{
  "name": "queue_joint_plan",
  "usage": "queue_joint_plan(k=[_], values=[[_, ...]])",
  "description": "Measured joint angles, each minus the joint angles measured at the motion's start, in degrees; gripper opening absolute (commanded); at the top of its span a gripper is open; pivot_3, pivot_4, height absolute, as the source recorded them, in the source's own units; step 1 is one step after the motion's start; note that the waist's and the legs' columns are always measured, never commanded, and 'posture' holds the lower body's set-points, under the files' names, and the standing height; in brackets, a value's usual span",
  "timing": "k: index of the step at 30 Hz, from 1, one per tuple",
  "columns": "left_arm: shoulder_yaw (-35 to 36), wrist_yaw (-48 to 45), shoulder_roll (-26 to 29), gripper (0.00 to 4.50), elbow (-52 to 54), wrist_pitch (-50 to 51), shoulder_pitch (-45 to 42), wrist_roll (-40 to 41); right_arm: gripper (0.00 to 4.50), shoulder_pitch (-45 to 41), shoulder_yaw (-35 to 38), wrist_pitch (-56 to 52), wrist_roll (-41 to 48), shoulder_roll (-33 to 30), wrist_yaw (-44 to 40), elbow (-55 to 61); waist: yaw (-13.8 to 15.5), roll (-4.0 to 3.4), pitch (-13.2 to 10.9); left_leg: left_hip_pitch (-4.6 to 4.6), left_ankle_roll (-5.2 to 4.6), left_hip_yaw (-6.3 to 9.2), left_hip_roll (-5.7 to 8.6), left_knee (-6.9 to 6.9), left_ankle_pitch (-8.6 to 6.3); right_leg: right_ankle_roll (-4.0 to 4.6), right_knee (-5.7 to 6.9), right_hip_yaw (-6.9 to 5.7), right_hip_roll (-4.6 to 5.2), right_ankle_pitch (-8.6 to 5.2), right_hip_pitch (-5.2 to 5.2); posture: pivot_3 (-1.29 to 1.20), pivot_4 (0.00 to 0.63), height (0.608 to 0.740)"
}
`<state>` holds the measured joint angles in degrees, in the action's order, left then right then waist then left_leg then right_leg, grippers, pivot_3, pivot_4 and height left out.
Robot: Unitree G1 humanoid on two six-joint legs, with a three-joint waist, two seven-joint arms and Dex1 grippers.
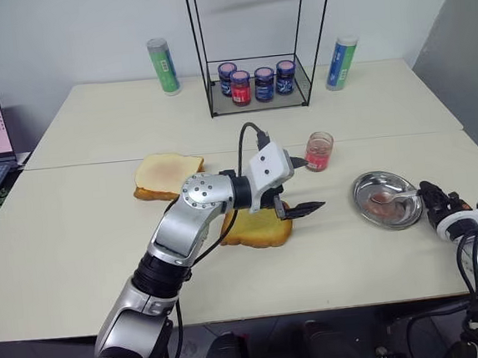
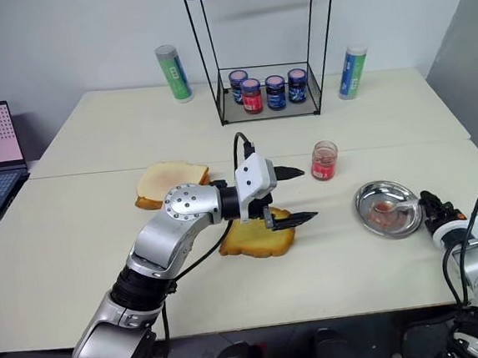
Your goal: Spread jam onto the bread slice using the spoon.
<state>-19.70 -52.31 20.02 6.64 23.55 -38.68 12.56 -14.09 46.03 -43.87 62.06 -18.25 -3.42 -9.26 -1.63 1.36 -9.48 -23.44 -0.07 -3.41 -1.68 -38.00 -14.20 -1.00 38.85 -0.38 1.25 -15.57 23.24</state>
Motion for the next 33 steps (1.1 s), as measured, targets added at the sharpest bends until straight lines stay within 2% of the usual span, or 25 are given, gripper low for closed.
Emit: queue_joint_plan(k=[2, 4, 11, 17, 22, 25, 27, 30, 33], values=[[0.0, -0.31, 0.03, 4.5, -0.25, -0.03, -0.3, -0.01, 0.34, -0.02, -0.17, 0.45, 0.09, 0.0, -0.21, 0.47, 0.04, 0.0, 0.0, 0.0, 0.0, 0.01, 0.0, 0.0, 0.0, 0.0, 0.0, -0.01, 0.0, 0.0, 0.0, 0.0, 0.15, 0.74], [0.0, -0.74, 0.19, 4.5, -0.56, -0.25, -0.58, -0.21, 0.04, -0.08, -0.16, 1.01, 0.55, -0.07, -0.44, 0.64, 0.08, 0.0, 0.0, 0.0, 0.0, 0.0, 0.01, 0.0, 0.0, 0.0, -0.01, -0.01, 0.0, 0.0, -0.01, 0.0, 0.15, 0.74], [0.01, -1.03, 1.15, 4.5, -1.18, -0.36, -0.67, -0.49, 0.04, 0.68, -0.31, 1.85, 1.65, -1.14, -1.21, 0.61, 0.12, 0.0, 0.0, -0.01, 0.0, 0.0, 0.01, 0.0, 0.0, 0.0, -0.02, -0.01, 0.02, 0.0, -0.01, 0.0, 0.15, 0.74], [3.45, -0.82, 4.08, 4.5, -1.74, 0.55, 0.02, 0.17, 0.04, 1.22, -5.1, -0.91, 0.82, -6.32, -2.17, 7.81, -0.29, -0.11, -0.05, 0.0, 0.0, -0.01, -0.04, 0.05, 0.0, -0.08, 0.01, 0.04, -0.02, -0.05, 0.06, 0.0, 0.15, 0.74], [7.43, -0.72, 6.97, 4.5, -1.62, 2.78, 2.89, 1.93, 0.04, -9.77, -10.01, -3.06, 0.94, -12.71, -2.28, 10.74, -0.22, -0.22, -0.14, 0.0, 0.0, 0.03, -0.06, 0.05, 0.0, -0.09, 0.01, -0.02, -0.06, -0.06, 0.08, 0.0, 0.15, 0.74], [10.7, 1.13, 6.47, 4.5, -1.7, 4.62, 3.09, 3.48, 0.04, -17.45, -16.55, -2.9, -2.73, -15.05, -4.63, 10.54, 0.0, -0.19, -0.15, -0.08, 0.0, 0.06, -0.04, 0.05, 0.0, -0.07, -0.03, -0.06, -0.04, -0.05, 0.11, 0.0, 0.15, 0.74], [14.52, 4.47, 4.03, 4.5, -1.76, 6.91, 2.85, 5.7, 0.04, -23.79, -24.61, -0.78, -9.75, -15.89, -8.62, 6.23, 0.0, -0.17, -0.16, -0.14, 0.0, 0.04, 0.01, 0.02, 0.0, 0.0, -0.06, -0.06, 0.02, -0.01, 0.14, 0.0, 0.15, 0.74], [15.8, 6.43, 3.47, 4.5, -1.17, 8.86, 3.03, 7.18, 0.04, -28.85, -30.13, 2.63, -15.27, -14.45, -12.26, 0.22, 0.14, -0.15, -0.15, -0.28, 0.0, 0.05, 0.01, 0.01, 0.0, 0.15, -0.14, -0.08, 0.02, 0.08, 0.21, 0.0, 0.15, 0.74], [17.88, 8.47, 4.09, 4.5, 4.45, 12.81, 6.52, 9.33, 0.04, -33.73, -36.22, 9.86, -24.4, -13.09, -17.62, -10.17, 0.25, -0.14, -0.16, -0.47, 0.02, 0.04, 0.01, 0.03, 0.0, 0.16, -0.22, -0.1, 0.08, 0.1, 0.35, 0.0, 0.15, 0.74]])
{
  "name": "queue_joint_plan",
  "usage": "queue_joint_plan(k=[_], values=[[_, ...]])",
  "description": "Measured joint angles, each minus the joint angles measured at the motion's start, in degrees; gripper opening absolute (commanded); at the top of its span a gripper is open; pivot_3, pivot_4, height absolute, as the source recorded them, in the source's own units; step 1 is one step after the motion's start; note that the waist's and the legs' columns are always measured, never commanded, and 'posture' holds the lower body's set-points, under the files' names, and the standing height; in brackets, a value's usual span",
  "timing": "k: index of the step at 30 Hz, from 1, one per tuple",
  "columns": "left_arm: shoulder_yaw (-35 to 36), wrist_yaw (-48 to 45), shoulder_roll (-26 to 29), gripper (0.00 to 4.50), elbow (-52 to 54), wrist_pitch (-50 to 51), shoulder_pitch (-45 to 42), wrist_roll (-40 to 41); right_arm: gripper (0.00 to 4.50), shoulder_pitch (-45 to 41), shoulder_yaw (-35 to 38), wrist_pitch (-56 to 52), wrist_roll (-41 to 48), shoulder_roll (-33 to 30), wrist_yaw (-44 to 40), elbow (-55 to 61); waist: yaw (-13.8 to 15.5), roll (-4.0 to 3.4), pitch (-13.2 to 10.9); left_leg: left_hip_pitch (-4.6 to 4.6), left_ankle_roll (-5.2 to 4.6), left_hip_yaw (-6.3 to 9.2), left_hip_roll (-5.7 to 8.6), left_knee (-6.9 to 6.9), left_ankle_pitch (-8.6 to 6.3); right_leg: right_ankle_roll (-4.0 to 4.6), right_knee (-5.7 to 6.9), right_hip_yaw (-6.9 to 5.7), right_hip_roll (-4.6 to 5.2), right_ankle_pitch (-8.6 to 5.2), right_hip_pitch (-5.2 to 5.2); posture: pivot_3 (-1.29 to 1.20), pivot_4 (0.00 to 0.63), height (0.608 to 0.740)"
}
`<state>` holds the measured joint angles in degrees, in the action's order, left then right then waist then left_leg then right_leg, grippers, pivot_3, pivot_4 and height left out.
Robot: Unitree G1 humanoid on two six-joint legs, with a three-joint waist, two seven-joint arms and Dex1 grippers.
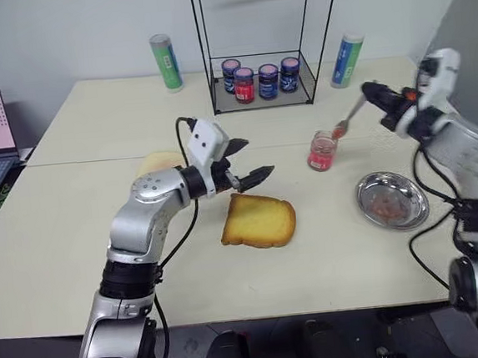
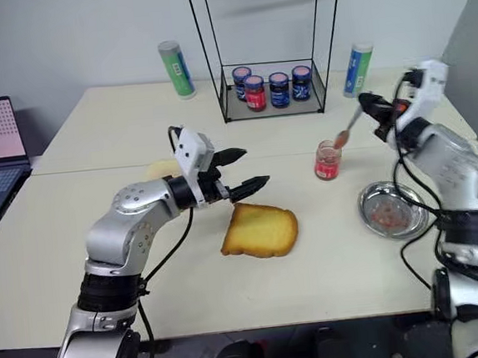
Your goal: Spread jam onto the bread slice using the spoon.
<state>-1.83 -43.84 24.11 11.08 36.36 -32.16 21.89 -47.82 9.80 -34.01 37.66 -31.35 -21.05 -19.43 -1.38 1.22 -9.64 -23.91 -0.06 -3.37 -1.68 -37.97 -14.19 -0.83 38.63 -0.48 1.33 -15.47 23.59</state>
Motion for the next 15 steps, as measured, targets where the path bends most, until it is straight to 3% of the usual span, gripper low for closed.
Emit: queue_joint_plan(k=[9, 15], values=[[0.28, 3.41, 1.37, 4.5, 7.68, 4.68, 4.04, 2.25, 0.04, -3.38, -5.07, 11.76, -12.11, 1.41, -7.34, -11.09, 0.25, -0.01, -0.01, 0.01, 0.01, 0.0, 0.02, 0.01, 0.0, 0.0, 0.01, -0.03, 0.29, 0.0, 0.0, 0.0, 0.15, 0.74], [0.28, 4.71, 2.07, 4.5, 9.46, 5.8, 4.93, 3.12, 0.04, -1.67, -10.14, 19.63, -20.57, 2.68, -11.41, -12.51, -0.12, -0.01, -0.01, 0.04, 0.02, 0.01, 0.0, 0.0, 0.01, 0.0, 0.09, -0.04, 0.28, 0.0, 0.0, 0.0, 0.15, 0.74]])
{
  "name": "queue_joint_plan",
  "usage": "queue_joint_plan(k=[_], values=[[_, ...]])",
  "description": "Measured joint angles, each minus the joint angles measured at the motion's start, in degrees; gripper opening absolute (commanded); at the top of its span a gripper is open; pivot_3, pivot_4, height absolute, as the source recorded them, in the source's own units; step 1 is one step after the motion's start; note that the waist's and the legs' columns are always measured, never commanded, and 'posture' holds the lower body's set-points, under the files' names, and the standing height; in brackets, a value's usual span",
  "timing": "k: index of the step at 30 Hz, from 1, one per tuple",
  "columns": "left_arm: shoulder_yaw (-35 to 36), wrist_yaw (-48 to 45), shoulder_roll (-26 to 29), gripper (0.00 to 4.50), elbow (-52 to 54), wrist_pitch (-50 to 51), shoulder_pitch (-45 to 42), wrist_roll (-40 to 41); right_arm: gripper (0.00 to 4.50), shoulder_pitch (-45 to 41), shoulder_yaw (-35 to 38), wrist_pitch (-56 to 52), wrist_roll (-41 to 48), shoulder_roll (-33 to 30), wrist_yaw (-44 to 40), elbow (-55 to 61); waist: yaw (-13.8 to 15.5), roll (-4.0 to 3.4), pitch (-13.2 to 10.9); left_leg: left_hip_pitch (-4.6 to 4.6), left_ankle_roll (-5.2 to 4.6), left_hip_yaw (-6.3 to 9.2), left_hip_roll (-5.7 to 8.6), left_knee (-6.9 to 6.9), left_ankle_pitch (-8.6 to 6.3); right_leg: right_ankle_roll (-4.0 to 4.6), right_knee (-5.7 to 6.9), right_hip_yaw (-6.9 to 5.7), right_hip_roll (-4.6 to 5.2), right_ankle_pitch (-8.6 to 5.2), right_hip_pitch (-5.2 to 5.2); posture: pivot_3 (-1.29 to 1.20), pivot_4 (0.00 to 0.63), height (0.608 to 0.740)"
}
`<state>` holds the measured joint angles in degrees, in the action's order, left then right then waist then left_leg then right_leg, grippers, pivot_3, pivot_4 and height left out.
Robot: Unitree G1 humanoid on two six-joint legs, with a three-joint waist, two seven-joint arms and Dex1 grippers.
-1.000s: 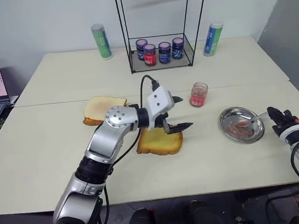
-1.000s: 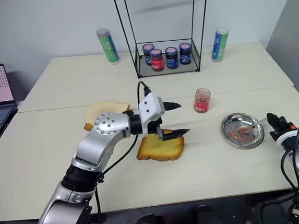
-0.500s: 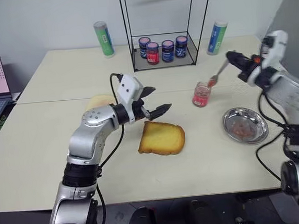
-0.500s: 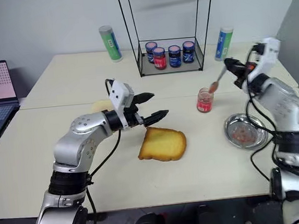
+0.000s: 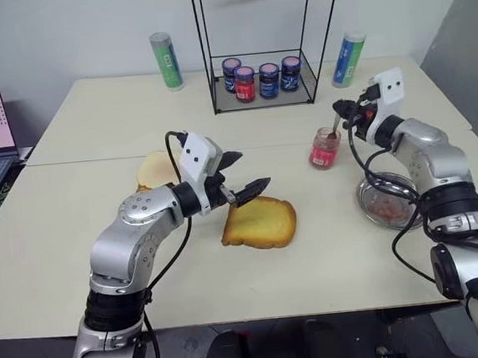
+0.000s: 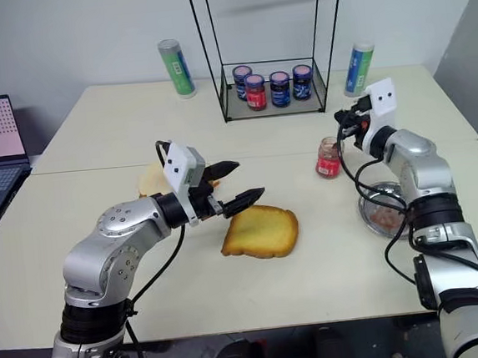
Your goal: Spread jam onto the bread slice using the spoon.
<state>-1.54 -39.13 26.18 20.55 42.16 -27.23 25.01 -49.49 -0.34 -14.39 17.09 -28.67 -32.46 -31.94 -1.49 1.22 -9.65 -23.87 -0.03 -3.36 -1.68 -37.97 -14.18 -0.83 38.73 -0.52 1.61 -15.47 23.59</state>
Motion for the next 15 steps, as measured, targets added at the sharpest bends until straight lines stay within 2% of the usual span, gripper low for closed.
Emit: queue_joint_plan(k=[9, 15], values=[[0.0, 0.93, 1.06, 4.5, 0.35, 0.08, 0.19, 0.74, 0.04, 3.51, -1.9, 3.02, -4.74, 2.59, -0.31, 2.68, -0.02, 0.01, 0.0, 0.09, 0.01, 0.0, 0.0, -0.03, 0.01, 0.0, 0.11, 0.0, 0.01, 0.0, -0.04, 0.0, 0.15, 0.74], [-0.18, 1.03, 1.4, 4.5, 0.35, 0.04, 0.18, 0.95, 0.04, 2.47, 4.2, -5.75, -1.2, 5.47, 3.26, 2.98, -0.05, 0.01, 0.01, 0.15, 0.03, 0.01, -0.02, -0.03, 0.02, 0.01, 0.14, 0.0, 0.01, 0.0, -0.08, 0.0, 0.15, 0.74]])
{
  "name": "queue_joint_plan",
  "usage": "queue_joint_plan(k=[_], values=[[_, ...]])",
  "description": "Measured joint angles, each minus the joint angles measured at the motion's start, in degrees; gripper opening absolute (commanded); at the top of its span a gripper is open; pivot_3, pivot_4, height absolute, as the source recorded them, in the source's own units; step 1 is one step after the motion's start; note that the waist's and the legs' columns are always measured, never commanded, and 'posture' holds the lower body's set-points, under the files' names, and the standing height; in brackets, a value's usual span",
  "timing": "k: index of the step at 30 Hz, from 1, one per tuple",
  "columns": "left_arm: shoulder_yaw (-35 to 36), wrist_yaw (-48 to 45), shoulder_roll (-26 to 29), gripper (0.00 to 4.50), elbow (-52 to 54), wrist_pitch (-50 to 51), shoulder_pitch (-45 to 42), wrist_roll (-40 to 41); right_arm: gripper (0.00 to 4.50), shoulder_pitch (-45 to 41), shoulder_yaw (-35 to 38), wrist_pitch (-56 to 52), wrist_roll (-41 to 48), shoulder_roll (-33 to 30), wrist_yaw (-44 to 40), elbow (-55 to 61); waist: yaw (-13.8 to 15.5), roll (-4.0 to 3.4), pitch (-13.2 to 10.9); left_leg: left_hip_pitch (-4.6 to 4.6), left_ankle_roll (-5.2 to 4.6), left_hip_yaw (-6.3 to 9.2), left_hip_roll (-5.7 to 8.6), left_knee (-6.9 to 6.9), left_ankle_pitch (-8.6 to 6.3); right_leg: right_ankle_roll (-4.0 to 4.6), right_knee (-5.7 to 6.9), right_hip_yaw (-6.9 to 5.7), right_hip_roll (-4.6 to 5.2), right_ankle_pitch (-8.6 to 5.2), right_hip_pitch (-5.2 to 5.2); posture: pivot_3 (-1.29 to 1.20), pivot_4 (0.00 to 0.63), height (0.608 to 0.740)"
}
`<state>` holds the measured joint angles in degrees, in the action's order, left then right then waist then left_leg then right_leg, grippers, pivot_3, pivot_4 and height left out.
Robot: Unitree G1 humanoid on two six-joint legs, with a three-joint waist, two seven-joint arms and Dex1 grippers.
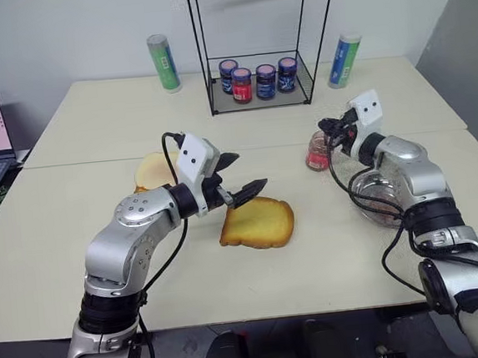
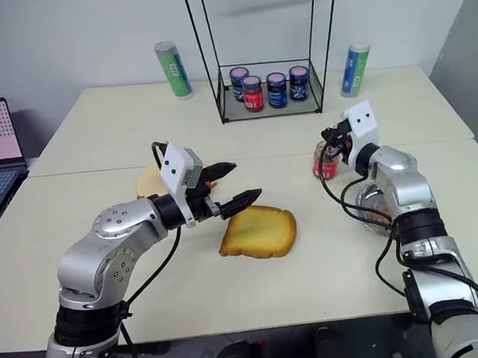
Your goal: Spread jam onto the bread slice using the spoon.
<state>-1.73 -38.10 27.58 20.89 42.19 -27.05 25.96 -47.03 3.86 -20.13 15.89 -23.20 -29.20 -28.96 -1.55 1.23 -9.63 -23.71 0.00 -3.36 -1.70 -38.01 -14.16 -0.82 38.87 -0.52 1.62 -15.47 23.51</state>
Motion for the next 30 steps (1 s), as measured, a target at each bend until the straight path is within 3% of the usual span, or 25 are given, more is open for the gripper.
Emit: queue_joint_plan(k=[19, 30], values=[[-1.45, -0.22, 0.04, 4.5, -1.19, -1.73, -0.56, -0.63, 0.04, -4.28, 18.24, -19.82, 14.46, 3.97, 10.23, -0.8, -0.01, -0.01, 0.0, -0.05, -0.01, -0.01, 0.02, 0.02, -0.01, 0.0, -0.01, 0.01, 0.0, 0.0, 0.04, 0.0, 0.15, 0.74], [-2.46, -1.3, 0.15, 4.5, -3.38, -3.0, -1.26, -1.01, 0.04, -7.63, 28.41, -23.46, 22.01, 4.29, 17.68, -3.51, -0.03, -0.01, -0.01, -0.08, -0.02, -0.03, 0.03, 0.03, -0.01, 0.0, -0.02, 0.02, 0.0, 0.0, 0.05, 0.0, 0.15, 0.74]])
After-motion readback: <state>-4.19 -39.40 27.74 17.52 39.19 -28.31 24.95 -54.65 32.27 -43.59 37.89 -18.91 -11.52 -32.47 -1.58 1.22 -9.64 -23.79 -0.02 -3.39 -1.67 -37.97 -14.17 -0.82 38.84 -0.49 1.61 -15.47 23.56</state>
